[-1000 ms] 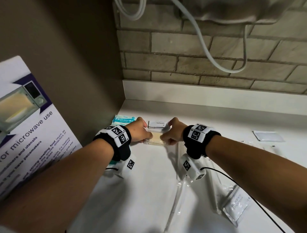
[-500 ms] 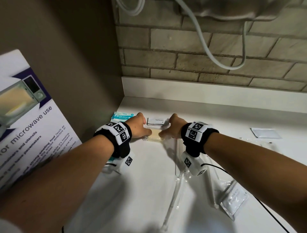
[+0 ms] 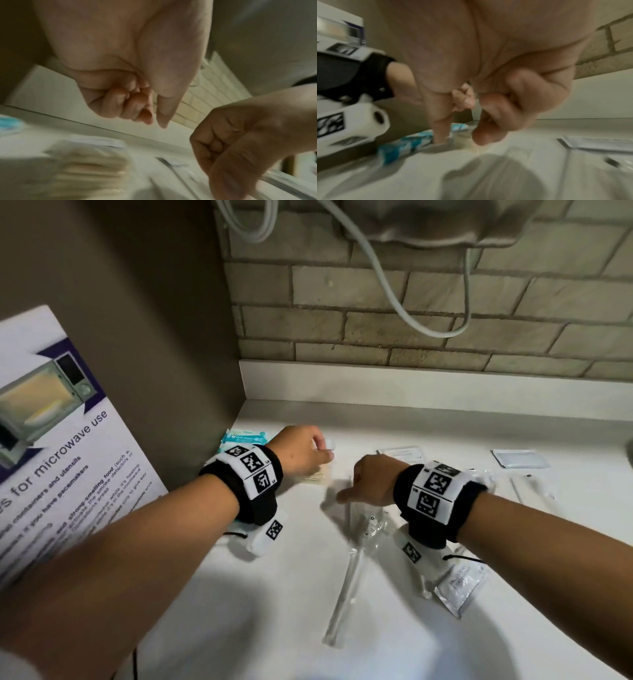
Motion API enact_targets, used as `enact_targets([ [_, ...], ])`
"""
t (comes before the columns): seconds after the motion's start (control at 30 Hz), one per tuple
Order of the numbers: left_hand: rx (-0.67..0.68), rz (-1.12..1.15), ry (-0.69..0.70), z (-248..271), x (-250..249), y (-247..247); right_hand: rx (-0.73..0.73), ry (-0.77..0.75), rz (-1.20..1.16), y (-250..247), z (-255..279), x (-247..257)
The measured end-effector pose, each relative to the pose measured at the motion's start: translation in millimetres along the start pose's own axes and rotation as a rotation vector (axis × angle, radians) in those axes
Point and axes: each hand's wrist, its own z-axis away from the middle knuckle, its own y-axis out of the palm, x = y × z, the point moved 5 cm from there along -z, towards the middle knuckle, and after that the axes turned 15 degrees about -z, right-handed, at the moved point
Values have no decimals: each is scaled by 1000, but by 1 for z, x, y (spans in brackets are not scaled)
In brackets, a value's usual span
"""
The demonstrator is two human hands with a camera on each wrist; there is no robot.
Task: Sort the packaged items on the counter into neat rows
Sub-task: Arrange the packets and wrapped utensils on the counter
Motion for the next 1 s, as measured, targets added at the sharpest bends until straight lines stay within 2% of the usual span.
enact_targets([
  [0.1,145,-149,248,13,-43,24,91,100,117,20,35,-11],
  [0.2,271,-350,349,28,-64,49,125,149,170,37,58,-25],
  [0.37,325,-539,324,41,-58,70,134,157,-15,47,60,-40],
  [0.53,343,-467,278,42,-55,78,125,185,-109,42,56,-56],
  [0.77,328,-478,305,37,-62,84,-141,139,-157,-19,61,-72],
  [0.87,294,-475,322,31,-74,85,-194,211,-314,-32,60,-89],
  [1.0,239,-472,412,30,-94,84,-138,337,-340,-8,59,-97],
])
